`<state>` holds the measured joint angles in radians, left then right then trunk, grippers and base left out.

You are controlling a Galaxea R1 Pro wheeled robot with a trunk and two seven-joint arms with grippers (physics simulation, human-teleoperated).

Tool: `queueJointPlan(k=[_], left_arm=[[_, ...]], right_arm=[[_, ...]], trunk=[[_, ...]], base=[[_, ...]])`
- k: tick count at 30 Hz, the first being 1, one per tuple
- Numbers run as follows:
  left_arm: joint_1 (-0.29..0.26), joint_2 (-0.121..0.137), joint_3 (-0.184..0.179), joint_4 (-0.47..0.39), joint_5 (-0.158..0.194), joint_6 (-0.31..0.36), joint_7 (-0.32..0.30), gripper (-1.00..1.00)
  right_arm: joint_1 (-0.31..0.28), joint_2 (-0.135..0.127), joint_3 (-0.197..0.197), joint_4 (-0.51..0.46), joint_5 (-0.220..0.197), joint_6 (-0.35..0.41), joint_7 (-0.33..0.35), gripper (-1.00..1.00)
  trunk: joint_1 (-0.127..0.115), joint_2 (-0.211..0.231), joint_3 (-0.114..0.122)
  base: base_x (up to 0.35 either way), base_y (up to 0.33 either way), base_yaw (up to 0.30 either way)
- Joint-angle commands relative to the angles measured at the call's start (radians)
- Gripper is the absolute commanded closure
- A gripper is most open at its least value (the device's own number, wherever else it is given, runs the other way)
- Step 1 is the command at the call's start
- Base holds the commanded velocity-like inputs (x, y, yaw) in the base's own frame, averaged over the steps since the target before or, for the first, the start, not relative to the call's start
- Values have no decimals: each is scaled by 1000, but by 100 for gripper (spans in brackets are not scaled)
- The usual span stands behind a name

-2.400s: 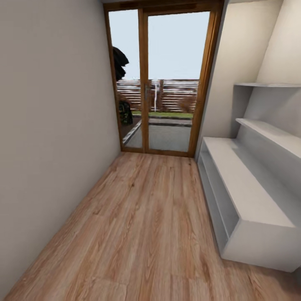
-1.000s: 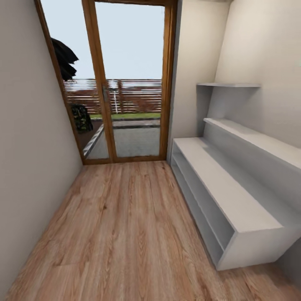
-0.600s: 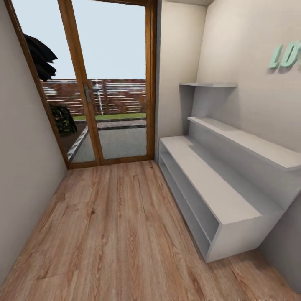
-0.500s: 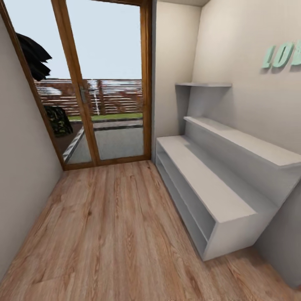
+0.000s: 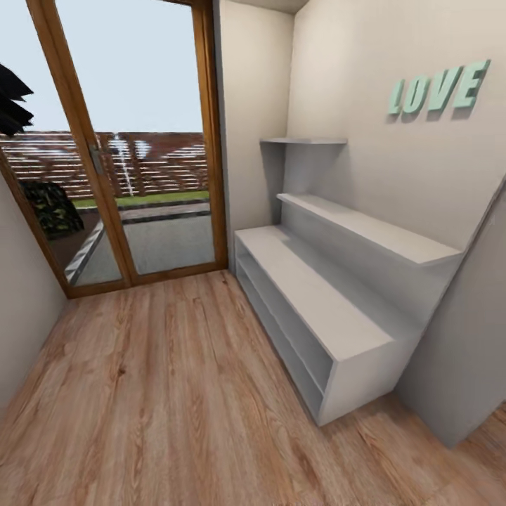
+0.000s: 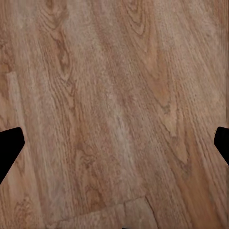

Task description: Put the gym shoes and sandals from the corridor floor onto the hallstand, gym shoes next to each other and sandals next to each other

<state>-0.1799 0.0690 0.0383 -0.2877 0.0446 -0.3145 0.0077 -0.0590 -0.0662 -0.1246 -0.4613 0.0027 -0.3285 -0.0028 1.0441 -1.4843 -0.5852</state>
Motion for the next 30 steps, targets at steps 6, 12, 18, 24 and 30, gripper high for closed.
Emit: queueJointPlan(k=[6,12,18,24,30], left_arm=[[0,0,0,0,5,-3,1,-100],[0,0,0,0,5,-3,1,-100],[0,1,0,0,5,-3,1,-100],[0,1,0,0,5,-3,1,-100],[-1,2,0,1,3,-3,1,-100]], right_arm=[[-1,0,-1,1,0,-4,0,-100],[-1,0,-1,1,0,-4,0,-100],[-1,0,-1,1,0,-3,0,-100],[-1,0,-1,1,0,-3,0,-100],[-1,0,-1,1,0,-3,0,-100]], trunk=[[23,-43,-20],[46,-85,-39],[69,-127,-57],[92,-169,-76],[115,-211,-95]], base=[[0,0,-275],[0,0,-275],[0,0,-275],[0,0,-276],[0,0,-278]])
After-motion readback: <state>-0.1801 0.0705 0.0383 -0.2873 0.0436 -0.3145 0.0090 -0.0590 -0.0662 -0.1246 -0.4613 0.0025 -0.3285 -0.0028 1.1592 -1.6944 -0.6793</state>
